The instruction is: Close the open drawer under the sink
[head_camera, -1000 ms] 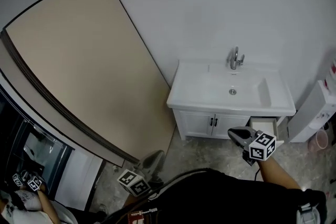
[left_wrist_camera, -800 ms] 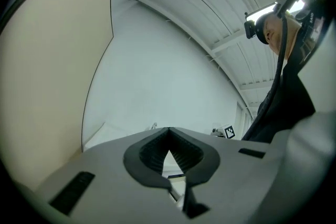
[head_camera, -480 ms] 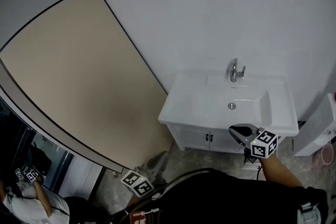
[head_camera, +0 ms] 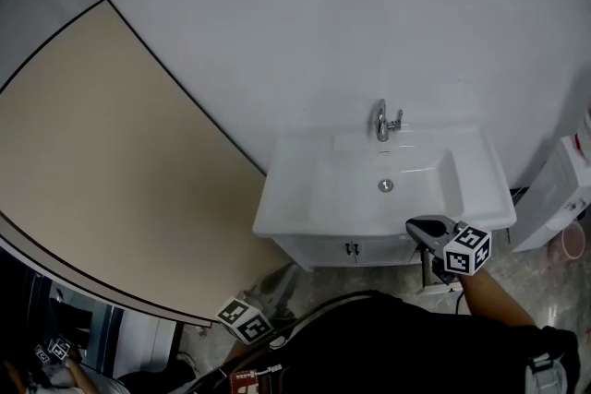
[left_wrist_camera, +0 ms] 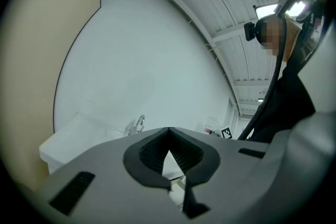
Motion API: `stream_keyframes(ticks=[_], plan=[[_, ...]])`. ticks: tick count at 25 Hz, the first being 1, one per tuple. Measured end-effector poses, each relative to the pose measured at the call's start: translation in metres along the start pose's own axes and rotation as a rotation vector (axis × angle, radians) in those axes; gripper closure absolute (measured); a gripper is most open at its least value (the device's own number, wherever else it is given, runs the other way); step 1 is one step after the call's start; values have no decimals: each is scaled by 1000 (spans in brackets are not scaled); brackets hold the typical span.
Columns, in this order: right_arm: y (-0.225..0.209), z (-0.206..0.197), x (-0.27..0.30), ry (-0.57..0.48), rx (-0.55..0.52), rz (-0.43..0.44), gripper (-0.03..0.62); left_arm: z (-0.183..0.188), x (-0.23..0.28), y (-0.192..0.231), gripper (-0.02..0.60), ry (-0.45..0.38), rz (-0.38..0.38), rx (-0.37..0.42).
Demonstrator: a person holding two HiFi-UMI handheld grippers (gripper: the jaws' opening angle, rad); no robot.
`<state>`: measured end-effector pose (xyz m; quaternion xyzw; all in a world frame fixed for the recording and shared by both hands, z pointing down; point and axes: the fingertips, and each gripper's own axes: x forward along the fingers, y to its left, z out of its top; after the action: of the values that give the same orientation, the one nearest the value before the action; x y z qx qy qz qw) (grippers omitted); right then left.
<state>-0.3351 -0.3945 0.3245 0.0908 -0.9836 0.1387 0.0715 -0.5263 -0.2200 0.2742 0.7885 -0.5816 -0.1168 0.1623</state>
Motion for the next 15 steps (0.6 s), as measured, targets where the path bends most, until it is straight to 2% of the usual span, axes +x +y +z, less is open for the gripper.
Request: stream_keyframes(ticks=[7, 10, 15], plan=[[-25, 25, 22, -24, -19, -154, 592, 21, 44, 60, 581, 16, -151, -19], [-25, 38, 43, -38, -33, -210, 592, 50, 57, 84, 581, 1, -232, -29], [-25, 64, 85, -64, -28, -281, 592, 91, 70, 134, 581, 3, -305, -3]])
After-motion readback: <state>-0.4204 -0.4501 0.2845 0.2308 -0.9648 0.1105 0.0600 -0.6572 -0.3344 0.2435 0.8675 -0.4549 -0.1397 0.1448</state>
